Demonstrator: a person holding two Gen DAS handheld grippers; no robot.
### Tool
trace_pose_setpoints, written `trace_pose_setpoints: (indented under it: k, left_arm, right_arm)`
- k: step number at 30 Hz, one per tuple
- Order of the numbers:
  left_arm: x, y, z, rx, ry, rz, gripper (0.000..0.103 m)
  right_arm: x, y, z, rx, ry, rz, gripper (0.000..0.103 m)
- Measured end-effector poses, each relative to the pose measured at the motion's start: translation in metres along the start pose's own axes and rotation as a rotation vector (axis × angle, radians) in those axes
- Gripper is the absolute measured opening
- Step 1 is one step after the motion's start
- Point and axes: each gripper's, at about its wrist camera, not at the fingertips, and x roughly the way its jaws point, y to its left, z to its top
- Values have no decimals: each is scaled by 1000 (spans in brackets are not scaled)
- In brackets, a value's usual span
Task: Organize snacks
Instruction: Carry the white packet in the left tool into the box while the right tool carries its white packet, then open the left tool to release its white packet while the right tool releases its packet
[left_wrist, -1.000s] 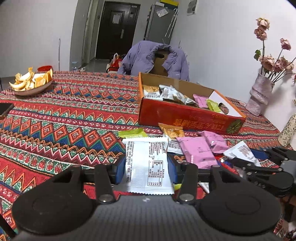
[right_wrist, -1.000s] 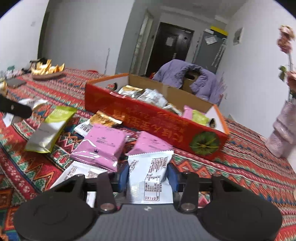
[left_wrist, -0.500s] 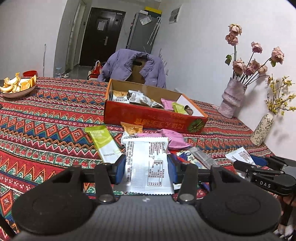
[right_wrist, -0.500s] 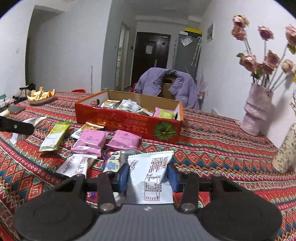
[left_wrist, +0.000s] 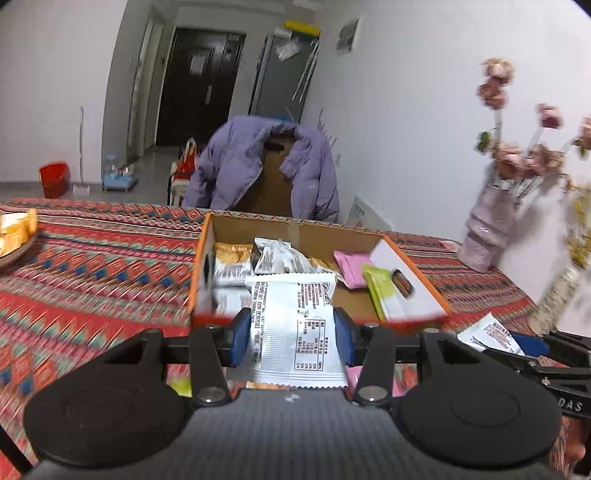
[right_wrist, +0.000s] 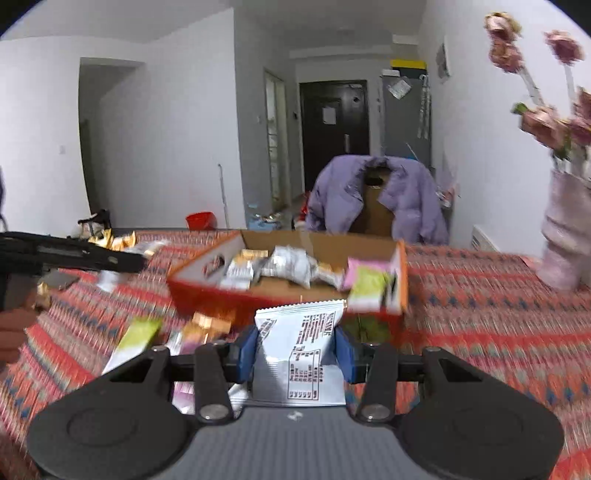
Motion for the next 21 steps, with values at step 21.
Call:
trace_pose_setpoints:
  k: [21]
  left_arm:
    - [199,12,56,16,178,81,72]
  right_arm:
    - [221,-55,61,71,194,-66,59]
